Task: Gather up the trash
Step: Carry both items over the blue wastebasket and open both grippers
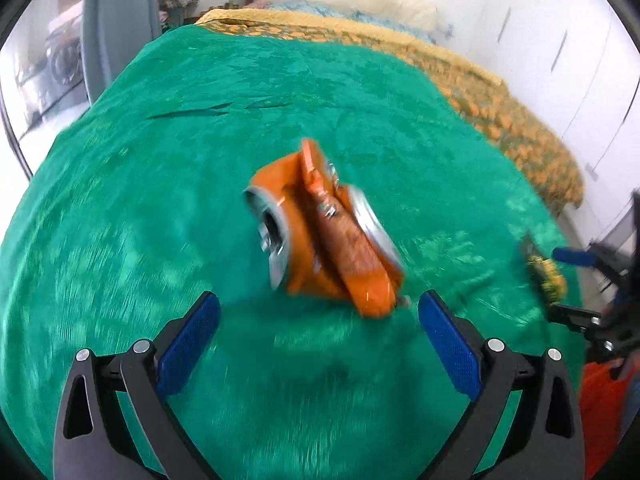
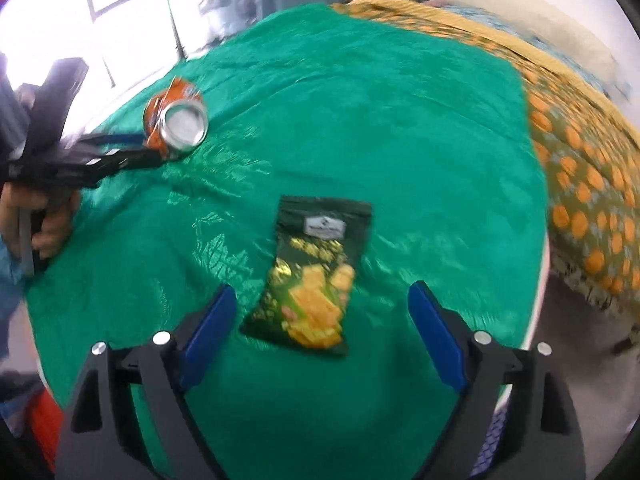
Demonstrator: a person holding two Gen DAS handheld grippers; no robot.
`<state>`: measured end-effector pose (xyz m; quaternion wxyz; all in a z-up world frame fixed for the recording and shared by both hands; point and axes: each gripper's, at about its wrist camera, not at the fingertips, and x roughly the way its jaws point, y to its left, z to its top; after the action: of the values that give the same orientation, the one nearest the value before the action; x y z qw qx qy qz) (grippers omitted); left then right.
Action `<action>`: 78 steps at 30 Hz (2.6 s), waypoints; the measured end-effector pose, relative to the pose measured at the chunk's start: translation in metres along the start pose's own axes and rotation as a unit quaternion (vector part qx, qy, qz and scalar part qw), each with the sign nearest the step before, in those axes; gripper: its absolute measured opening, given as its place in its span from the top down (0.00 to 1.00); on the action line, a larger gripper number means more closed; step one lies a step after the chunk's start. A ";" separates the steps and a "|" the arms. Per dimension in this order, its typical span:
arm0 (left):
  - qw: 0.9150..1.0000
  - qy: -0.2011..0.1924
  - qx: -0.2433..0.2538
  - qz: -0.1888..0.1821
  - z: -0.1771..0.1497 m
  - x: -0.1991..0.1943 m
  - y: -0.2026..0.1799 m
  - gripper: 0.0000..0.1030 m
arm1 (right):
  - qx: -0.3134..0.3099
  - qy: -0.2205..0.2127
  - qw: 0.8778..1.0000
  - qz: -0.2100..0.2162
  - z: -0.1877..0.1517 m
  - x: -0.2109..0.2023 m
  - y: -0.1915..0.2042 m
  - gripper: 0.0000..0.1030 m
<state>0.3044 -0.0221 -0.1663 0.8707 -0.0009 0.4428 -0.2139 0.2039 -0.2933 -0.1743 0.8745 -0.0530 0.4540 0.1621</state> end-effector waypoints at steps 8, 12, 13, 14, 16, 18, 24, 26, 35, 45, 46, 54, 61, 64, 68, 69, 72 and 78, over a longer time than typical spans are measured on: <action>0.999 -0.009 -0.025 0.030 0.023 0.006 -0.019 0.05 | 0.091 -0.011 0.996 0.007 0.007 -0.003 -0.011 0.17; 0.997 0.011 -0.027 0.075 0.033 0.024 -0.025 0.07 | 0.109 0.000 0.994 -0.003 0.015 0.006 -0.002 0.17; 0.996 0.013 -0.032 0.078 0.034 0.025 -0.024 0.08 | 0.110 0.003 0.994 -0.007 0.016 0.009 0.000 0.17; 0.996 0.016 -0.035 0.078 0.034 0.026 -0.021 0.13 | 0.109 0.006 0.994 -0.012 0.017 0.012 0.002 0.17; 0.996 0.027 -0.033 0.081 0.035 0.030 -0.020 0.23 | 0.100 0.012 0.994 -0.031 0.018 0.017 0.009 0.35; 0.996 0.027 -0.022 0.082 0.038 0.031 -0.021 0.31 | 0.095 0.016 0.994 -0.050 0.017 0.017 0.012 0.60; 0.997 0.005 -0.005 0.081 0.037 0.020 -0.023 0.45 | 0.114 -0.016 0.992 -0.045 0.005 -0.010 0.008 0.67; 0.997 -0.002 -0.004 0.074 0.032 0.013 -0.026 0.48 | 0.120 -0.025 0.992 -0.039 0.000 -0.019 0.007 0.67; 0.999 -0.017 0.015 0.039 0.015 -0.009 -0.067 0.53 | 0.174 -0.050 0.983 0.000 -0.027 -0.043 -0.013 0.67; 0.996 -0.013 0.079 -0.040 0.002 -0.032 -0.166 0.52 | 0.237 -0.088 0.967 -0.016 -0.075 -0.102 -0.077 0.67; 0.994 -0.009 0.090 -0.056 -0.001 -0.032 -0.186 0.52 | 0.244 -0.090 0.965 -0.029 -0.083 -0.110 -0.089 0.67; 0.978 0.038 0.158 -0.132 -0.026 -0.004 -0.316 0.52 | 0.298 -0.072 0.948 -0.082 -0.136 -0.127 -0.166 0.67; 0.967 0.095 0.185 -0.147 -0.048 0.063 -0.407 0.51 | 0.347 -0.054 0.933 -0.083 -0.175 -0.112 -0.227 0.67; 0.964 0.121 0.187 -0.143 -0.053 0.099 -0.433 0.51 | 0.369 -0.047 0.925 -0.076 -0.191 -0.101 -0.251 0.67; 0.963 0.146 0.181 -0.134 -0.057 0.138 -0.445 0.50 | 0.398 -0.035 0.915 -0.057 -0.206 -0.083 -0.275 0.67; 0.963 0.151 0.180 -0.132 -0.058 0.145 -0.448 0.50 | 0.406 -0.031 0.912 -0.051 -0.210 -0.078 -0.281 0.67; 0.962 0.163 0.183 -0.122 -0.061 0.169 -0.453 0.50 | 0.424 -0.026 0.904 -0.037 -0.216 -0.064 -0.295 0.67; 0.961 0.182 0.188 -0.090 -0.067 0.211 -0.452 0.46 | 0.469 -0.023 0.883 -0.012 -0.230 -0.034 -0.322 0.66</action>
<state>0.1939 -0.4995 -0.2835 0.7371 0.1619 0.5435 -0.3674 0.1141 -0.6598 -0.2979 0.8094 0.3612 0.4563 -0.0788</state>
